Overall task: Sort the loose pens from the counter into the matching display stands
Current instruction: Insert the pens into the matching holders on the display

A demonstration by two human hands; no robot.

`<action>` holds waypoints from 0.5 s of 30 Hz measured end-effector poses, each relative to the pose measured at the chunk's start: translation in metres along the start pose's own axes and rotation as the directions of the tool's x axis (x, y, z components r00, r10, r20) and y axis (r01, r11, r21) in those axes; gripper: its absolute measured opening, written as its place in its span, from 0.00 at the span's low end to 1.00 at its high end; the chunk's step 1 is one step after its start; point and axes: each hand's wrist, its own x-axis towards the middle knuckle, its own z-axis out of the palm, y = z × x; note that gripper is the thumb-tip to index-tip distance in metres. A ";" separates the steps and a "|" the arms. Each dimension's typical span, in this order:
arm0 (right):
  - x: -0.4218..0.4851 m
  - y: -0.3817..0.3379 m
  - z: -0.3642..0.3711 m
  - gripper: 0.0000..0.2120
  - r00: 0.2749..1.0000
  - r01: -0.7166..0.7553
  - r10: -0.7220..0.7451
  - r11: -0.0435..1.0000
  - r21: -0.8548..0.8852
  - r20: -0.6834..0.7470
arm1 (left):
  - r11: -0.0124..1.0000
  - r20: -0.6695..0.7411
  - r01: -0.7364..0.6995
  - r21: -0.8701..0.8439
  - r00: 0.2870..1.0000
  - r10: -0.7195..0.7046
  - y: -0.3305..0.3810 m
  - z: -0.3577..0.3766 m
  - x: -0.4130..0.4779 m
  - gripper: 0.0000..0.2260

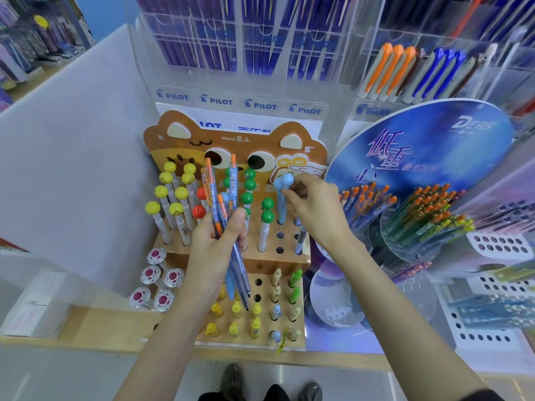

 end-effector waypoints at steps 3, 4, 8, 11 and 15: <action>-0.001 0.002 0.003 0.07 0.999 -0.036 0.037 0.999 0.019 -0.015 | 1.000 0.003 -0.010 0.002 1.000 0.010 0.000 -0.002 0.000 0.12; -0.002 0.003 0.004 0.06 0.999 -0.045 0.045 0.999 0.009 -0.007 | 1.000 0.004 -0.015 0.000 1.000 0.015 0.000 -0.002 0.000 0.13; -0.003 0.006 0.006 0.04 0.995 -0.070 0.072 0.997 -0.036 0.065 | 1.000 0.002 -0.018 -0.009 1.000 0.018 -0.001 -0.003 0.001 0.12; 0.001 0.005 0.005 0.06 0.988 -0.097 0.106 0.992 -0.080 0.109 | 1.000 -0.004 -0.008 0.001 1.000 0.008 -0.002 -0.004 0.002 0.12; 0.008 0.003 0.003 0.08 0.979 -0.094 0.115 0.987 -0.130 0.167 | 1.000 -0.006 -0.002 0.006 1.000 0.002 -0.003 -0.003 0.003 0.11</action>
